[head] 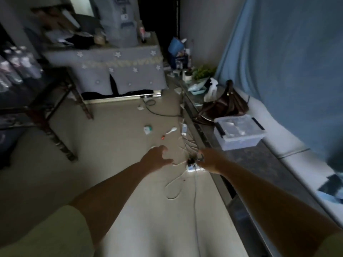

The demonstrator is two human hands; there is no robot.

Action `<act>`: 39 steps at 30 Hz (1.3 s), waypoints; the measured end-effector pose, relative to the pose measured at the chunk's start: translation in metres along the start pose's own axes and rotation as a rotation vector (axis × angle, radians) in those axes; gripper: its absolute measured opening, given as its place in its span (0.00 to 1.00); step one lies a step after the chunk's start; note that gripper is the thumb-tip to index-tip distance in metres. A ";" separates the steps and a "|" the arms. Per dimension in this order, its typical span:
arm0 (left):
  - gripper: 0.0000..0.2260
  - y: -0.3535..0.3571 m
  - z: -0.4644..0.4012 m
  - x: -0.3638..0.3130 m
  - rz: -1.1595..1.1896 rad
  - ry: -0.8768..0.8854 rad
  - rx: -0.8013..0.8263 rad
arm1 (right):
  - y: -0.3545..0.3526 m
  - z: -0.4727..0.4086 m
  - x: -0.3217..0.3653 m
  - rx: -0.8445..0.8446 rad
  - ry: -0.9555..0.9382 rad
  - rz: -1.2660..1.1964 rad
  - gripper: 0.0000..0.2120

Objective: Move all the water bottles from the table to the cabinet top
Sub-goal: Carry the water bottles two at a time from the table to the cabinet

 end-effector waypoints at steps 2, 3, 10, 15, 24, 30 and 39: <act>0.25 -0.028 0.001 0.050 0.015 -0.088 -0.045 | 0.007 -0.034 0.045 0.055 -0.081 0.054 0.21; 0.25 -0.040 0.003 0.075 0.021 -0.136 -0.064 | 0.010 -0.050 0.068 0.072 -0.124 0.074 0.22; 0.25 -0.091 0.001 0.204 0.161 -0.416 -0.169 | 0.033 -0.137 0.184 0.182 -0.340 0.172 0.25; 0.24 -0.130 -0.028 0.240 0.252 -0.520 -0.257 | 0.026 -0.214 0.230 0.203 -0.436 0.235 0.23; 0.24 -0.221 -0.093 0.265 0.334 -0.608 -0.416 | -0.020 -0.354 0.289 0.211 -0.600 0.256 0.23; 0.24 -0.270 -0.126 0.308 0.346 -0.674 -0.463 | -0.013 -0.430 0.351 0.243 -0.708 0.250 0.22; 0.23 -0.376 -0.208 0.404 0.347 -0.689 -0.458 | -0.004 -0.574 0.452 0.252 -0.705 0.268 0.22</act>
Point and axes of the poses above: each hand's wrist, its own z-axis away from the middle knuckle, its own y-axis out of the palm, x = y × z, the point moved 5 cm from there along -z, towards the middle knuckle, and after that the axes turned 10 degrees about -y, right-handed, at the moved point
